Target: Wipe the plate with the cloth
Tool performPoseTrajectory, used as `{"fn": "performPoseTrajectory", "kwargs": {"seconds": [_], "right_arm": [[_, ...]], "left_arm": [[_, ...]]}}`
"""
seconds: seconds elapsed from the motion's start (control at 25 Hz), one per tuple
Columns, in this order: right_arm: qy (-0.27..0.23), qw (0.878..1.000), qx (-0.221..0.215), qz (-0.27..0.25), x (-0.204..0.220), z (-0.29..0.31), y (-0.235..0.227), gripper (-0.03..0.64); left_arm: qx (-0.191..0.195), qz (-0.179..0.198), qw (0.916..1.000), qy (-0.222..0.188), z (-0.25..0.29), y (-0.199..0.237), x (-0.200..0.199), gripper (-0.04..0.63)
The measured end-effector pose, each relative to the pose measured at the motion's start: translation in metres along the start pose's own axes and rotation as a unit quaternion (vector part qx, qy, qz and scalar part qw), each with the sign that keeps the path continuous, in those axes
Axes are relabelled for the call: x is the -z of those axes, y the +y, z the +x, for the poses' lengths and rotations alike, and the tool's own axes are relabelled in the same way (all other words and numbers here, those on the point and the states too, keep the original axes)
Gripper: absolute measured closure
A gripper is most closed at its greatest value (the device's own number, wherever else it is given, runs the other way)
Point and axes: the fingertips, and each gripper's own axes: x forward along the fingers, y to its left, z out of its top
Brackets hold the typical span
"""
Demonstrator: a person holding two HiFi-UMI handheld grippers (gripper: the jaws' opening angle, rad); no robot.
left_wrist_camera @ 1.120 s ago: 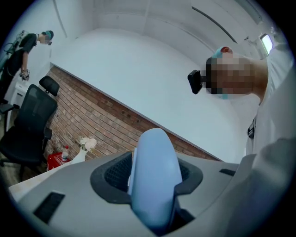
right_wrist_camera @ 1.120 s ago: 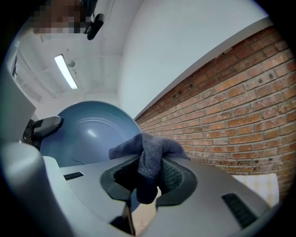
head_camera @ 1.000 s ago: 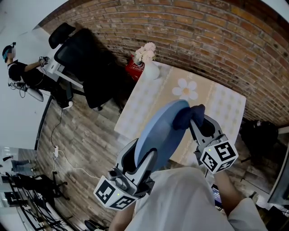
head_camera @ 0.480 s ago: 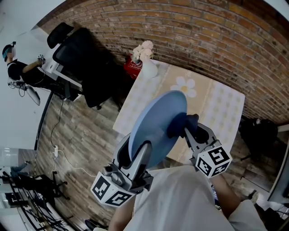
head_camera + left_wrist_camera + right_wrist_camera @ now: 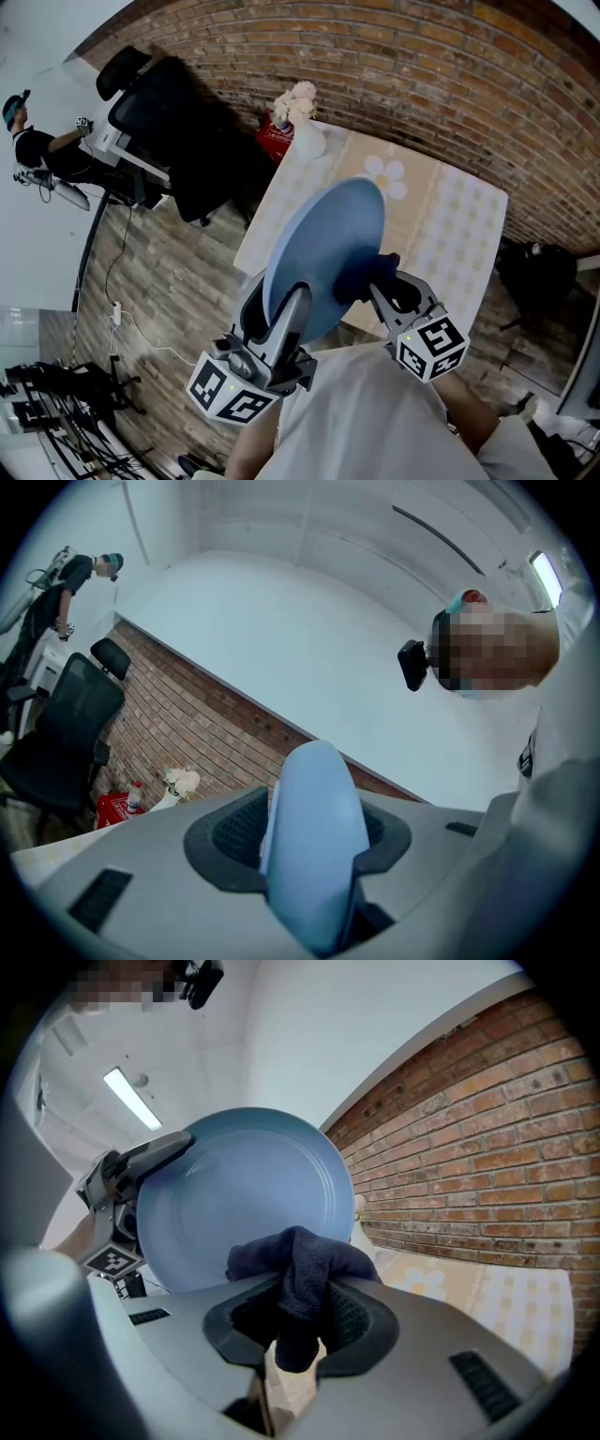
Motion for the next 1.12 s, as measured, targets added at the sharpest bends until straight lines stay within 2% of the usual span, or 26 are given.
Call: {"fn": "performPoseTrajectory", "kwargs": {"seconds": [0.64, 1.12], "right_arm": [[0.033, 0.998, -0.058, -0.014, 0.021, 0.000, 0.058, 0.511], [0.024, 0.990, -0.132, -0.038, 0.011, -0.001, 0.105, 0.512]], "left_arm": [[-0.028, -0.003, 0.9996, -0.003, -0.003, 0.018, 0.007, 0.408], [-0.045, 0.003, 0.9990, -0.002, -0.004, 0.023, 0.019, 0.408]]}}
